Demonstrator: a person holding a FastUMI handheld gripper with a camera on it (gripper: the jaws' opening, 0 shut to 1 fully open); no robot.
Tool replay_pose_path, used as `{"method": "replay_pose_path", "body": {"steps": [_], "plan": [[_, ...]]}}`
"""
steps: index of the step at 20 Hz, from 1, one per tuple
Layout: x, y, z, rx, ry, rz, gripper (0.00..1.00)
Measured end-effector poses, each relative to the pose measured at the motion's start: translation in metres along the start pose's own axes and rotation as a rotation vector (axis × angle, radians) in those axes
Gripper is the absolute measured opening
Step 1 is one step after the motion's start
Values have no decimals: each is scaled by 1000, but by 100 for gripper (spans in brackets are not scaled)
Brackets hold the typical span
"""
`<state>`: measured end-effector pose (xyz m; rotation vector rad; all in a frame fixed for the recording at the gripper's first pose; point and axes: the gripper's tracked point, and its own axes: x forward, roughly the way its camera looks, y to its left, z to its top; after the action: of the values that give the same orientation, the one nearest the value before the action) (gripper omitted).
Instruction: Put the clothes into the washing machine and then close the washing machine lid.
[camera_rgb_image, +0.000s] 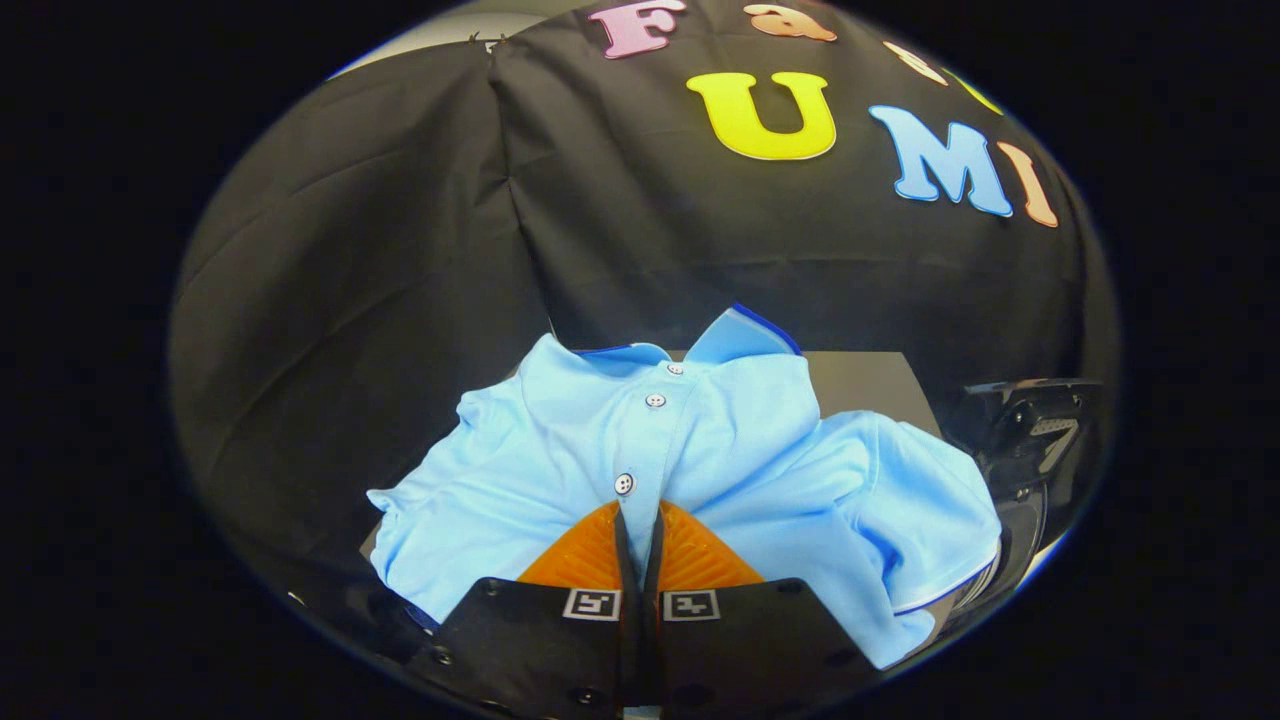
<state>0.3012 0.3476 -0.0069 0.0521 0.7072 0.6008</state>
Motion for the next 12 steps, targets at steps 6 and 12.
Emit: {"method": "replay_pose_path", "body": {"steps": [6,12], "plan": [[-34,13,39,-42,-80,54,2],[-64,22,85,-91,-152,117,2]]}}
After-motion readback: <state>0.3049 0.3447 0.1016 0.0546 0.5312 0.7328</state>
